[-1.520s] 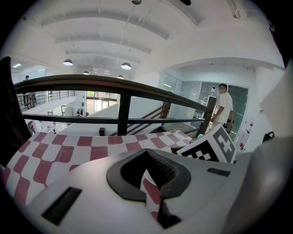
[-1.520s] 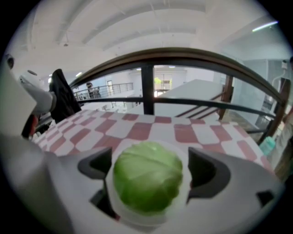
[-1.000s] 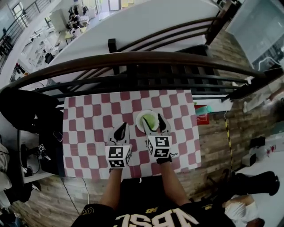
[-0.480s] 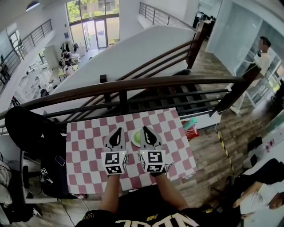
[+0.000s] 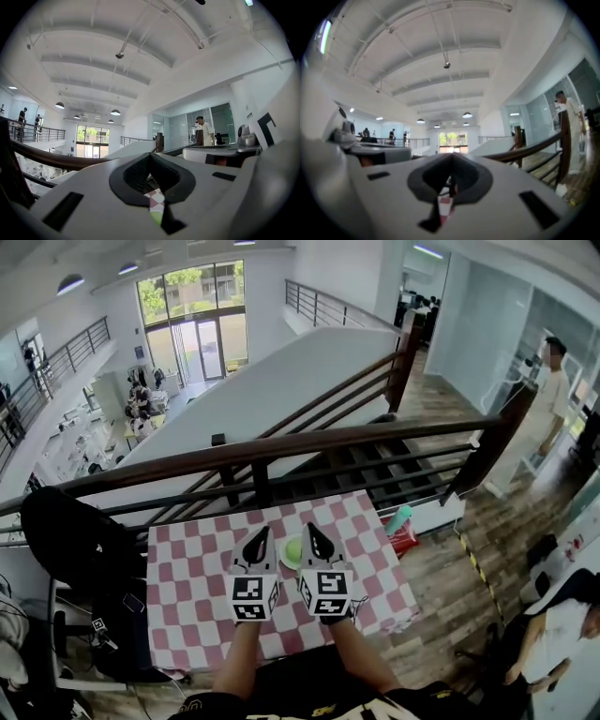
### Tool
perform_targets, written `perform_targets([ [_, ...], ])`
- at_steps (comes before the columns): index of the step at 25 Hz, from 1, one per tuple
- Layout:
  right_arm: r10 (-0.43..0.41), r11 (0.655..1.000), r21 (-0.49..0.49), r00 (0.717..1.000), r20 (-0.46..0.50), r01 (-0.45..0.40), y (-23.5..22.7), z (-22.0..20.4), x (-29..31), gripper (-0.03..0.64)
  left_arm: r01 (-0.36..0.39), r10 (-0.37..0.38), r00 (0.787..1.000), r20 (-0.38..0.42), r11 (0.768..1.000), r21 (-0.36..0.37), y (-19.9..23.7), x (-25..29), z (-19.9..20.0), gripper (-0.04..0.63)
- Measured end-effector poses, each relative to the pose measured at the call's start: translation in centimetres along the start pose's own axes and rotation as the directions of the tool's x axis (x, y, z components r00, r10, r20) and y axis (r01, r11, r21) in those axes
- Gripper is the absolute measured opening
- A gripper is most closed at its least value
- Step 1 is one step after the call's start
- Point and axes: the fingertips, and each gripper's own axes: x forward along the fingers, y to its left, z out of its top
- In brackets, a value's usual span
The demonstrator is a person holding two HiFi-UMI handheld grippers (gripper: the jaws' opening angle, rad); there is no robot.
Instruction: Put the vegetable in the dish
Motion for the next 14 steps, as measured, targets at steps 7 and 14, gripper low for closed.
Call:
perform_targets([
  [7, 0.003, 1.0, 0.012, 1.0, 0.008, -0.003, -0.3, 0.2, -0.1, 0.017, 0.003, -0.003, 1.0, 0.008, 1.0, 0.006, -0.3, 0.1, 0.2, 0.018],
  [14, -0.006, 1.0, 0.018, 1.0, -0.001, 0.006, -1.5, 0.0, 0.9, 0.017, -0.001, 0.001, 1.0, 0.005, 1.0, -0.006, -0.1, 1.3, 0.0, 0.018],
])
